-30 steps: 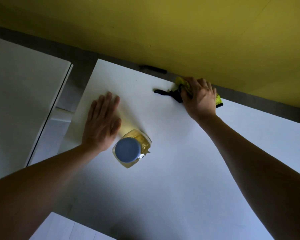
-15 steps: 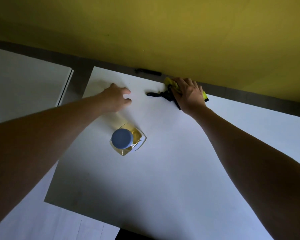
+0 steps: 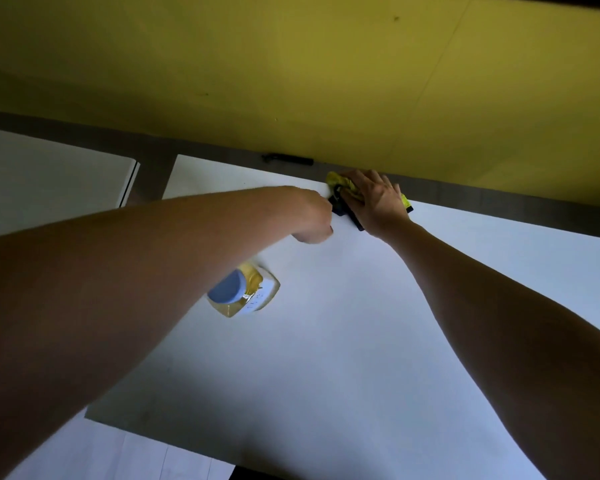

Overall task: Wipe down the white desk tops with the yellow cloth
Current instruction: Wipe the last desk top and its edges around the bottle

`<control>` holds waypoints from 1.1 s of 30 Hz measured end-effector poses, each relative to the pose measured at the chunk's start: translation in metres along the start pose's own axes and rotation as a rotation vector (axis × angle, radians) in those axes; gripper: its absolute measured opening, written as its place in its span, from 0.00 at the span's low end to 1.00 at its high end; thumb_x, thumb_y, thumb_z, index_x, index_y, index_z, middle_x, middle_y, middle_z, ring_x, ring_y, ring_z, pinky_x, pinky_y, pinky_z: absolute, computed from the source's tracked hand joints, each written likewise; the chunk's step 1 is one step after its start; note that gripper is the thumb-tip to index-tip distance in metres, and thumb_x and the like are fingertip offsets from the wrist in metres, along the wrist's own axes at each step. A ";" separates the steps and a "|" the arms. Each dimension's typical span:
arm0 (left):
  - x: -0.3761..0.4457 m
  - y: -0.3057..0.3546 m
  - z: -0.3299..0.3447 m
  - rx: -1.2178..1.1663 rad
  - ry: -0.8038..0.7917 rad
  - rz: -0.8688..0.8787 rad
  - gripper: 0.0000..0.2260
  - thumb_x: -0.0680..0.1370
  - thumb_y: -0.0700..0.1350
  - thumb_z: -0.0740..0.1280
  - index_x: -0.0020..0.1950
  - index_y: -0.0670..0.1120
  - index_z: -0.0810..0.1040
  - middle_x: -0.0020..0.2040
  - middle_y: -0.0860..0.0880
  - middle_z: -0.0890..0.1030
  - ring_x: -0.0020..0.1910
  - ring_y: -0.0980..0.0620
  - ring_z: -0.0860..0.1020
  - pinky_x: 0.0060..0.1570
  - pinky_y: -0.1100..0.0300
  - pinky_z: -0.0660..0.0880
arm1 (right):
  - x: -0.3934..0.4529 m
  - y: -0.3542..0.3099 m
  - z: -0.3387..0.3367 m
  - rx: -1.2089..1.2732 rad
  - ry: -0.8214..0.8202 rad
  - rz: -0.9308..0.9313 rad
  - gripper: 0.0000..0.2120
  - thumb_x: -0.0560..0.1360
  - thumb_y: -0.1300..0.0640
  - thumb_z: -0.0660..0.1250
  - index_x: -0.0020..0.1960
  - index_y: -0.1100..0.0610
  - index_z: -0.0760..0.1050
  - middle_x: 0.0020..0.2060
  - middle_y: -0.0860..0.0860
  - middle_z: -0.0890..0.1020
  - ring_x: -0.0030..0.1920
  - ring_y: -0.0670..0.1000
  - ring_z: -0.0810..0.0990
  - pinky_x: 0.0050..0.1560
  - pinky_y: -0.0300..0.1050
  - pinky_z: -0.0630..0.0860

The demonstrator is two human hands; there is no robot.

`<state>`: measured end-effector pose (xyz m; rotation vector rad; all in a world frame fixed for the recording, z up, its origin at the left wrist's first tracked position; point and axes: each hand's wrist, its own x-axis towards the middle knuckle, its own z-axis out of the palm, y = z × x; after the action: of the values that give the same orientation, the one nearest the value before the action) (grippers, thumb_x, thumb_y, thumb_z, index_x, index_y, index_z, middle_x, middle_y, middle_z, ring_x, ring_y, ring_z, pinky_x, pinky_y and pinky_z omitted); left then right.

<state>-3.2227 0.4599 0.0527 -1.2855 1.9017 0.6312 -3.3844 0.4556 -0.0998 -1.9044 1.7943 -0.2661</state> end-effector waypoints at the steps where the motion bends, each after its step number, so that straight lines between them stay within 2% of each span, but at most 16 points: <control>1: -0.001 0.010 0.004 -0.003 0.017 -0.008 0.21 0.89 0.48 0.51 0.79 0.41 0.65 0.77 0.41 0.68 0.73 0.41 0.70 0.60 0.53 0.68 | 0.000 0.002 0.000 -0.002 0.002 -0.009 0.19 0.83 0.41 0.58 0.72 0.42 0.69 0.61 0.53 0.77 0.63 0.60 0.74 0.61 0.56 0.66; 3: 0.001 0.029 0.025 -0.080 0.062 -0.031 0.23 0.89 0.50 0.52 0.81 0.41 0.62 0.79 0.41 0.65 0.77 0.40 0.66 0.70 0.49 0.66 | 0.000 0.003 -0.001 -0.005 0.008 -0.031 0.19 0.83 0.41 0.58 0.72 0.42 0.69 0.60 0.54 0.77 0.62 0.60 0.74 0.61 0.56 0.67; 6: 0.007 0.057 0.086 -0.246 0.182 -0.100 0.24 0.87 0.52 0.56 0.81 0.43 0.60 0.80 0.41 0.61 0.78 0.39 0.62 0.73 0.47 0.64 | -0.002 0.003 -0.003 -0.009 0.024 -0.067 0.19 0.83 0.43 0.58 0.74 0.43 0.68 0.60 0.55 0.76 0.63 0.61 0.74 0.62 0.56 0.67; 8: 0.012 0.077 0.132 -0.311 0.319 -0.141 0.29 0.86 0.52 0.57 0.84 0.43 0.53 0.84 0.39 0.54 0.82 0.37 0.57 0.77 0.47 0.60 | -0.002 0.005 -0.001 -0.021 0.034 -0.085 0.20 0.83 0.44 0.58 0.74 0.43 0.68 0.61 0.55 0.76 0.64 0.61 0.74 0.63 0.57 0.67; 10: 0.019 0.090 0.168 -0.356 0.493 -0.174 0.33 0.85 0.54 0.58 0.85 0.44 0.50 0.85 0.40 0.50 0.84 0.37 0.54 0.81 0.45 0.56 | 0.000 0.006 0.002 -0.034 0.047 -0.095 0.20 0.83 0.44 0.58 0.74 0.44 0.67 0.62 0.56 0.76 0.64 0.61 0.74 0.65 0.57 0.67; 13: 0.032 0.100 0.196 -0.405 0.711 -0.194 0.36 0.82 0.58 0.56 0.86 0.43 0.52 0.86 0.39 0.50 0.84 0.38 0.52 0.82 0.42 0.53 | 0.012 0.000 0.003 -0.096 0.041 -0.108 0.21 0.83 0.43 0.57 0.74 0.46 0.68 0.62 0.58 0.76 0.64 0.63 0.74 0.63 0.58 0.68; 16: 0.045 0.113 0.205 -0.414 0.829 -0.265 0.36 0.82 0.60 0.57 0.86 0.44 0.54 0.86 0.41 0.50 0.85 0.39 0.50 0.82 0.39 0.50 | 0.033 -0.023 0.008 -0.123 -0.031 -0.161 0.21 0.84 0.41 0.55 0.75 0.44 0.67 0.64 0.58 0.75 0.65 0.63 0.73 0.62 0.58 0.69; 18: 0.051 0.116 0.210 -0.380 0.870 -0.309 0.36 0.82 0.60 0.56 0.86 0.44 0.54 0.86 0.41 0.51 0.85 0.40 0.50 0.82 0.39 0.51 | 0.044 -0.040 0.017 -0.055 -0.070 -0.178 0.21 0.83 0.41 0.56 0.75 0.44 0.67 0.63 0.58 0.75 0.64 0.63 0.74 0.60 0.57 0.72; 22: 0.057 0.115 0.214 -0.345 0.898 -0.328 0.35 0.82 0.60 0.55 0.86 0.45 0.52 0.86 0.42 0.50 0.85 0.42 0.49 0.82 0.40 0.51 | 0.045 -0.036 0.022 -0.002 -0.020 -0.202 0.21 0.83 0.41 0.57 0.74 0.46 0.69 0.61 0.58 0.77 0.61 0.63 0.78 0.53 0.53 0.73; 30: 0.059 0.118 0.214 -0.332 0.913 -0.357 0.36 0.81 0.58 0.57 0.85 0.44 0.55 0.85 0.41 0.53 0.84 0.39 0.54 0.81 0.39 0.53 | -0.032 0.112 -0.034 0.036 0.145 -0.188 0.21 0.81 0.40 0.58 0.68 0.49 0.76 0.53 0.59 0.79 0.55 0.65 0.78 0.53 0.58 0.77; 33: 0.061 0.119 0.212 -0.319 0.912 -0.367 0.36 0.81 0.59 0.56 0.86 0.44 0.55 0.85 0.41 0.53 0.84 0.39 0.53 0.81 0.38 0.52 | -0.038 0.126 -0.042 0.034 0.150 -0.168 0.20 0.81 0.41 0.58 0.67 0.49 0.77 0.52 0.59 0.80 0.54 0.64 0.78 0.53 0.58 0.77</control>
<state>-3.2820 0.6272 -0.1250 -2.3440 2.1880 0.1394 -3.5186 0.4828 -0.1179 -2.0621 1.7117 -0.5068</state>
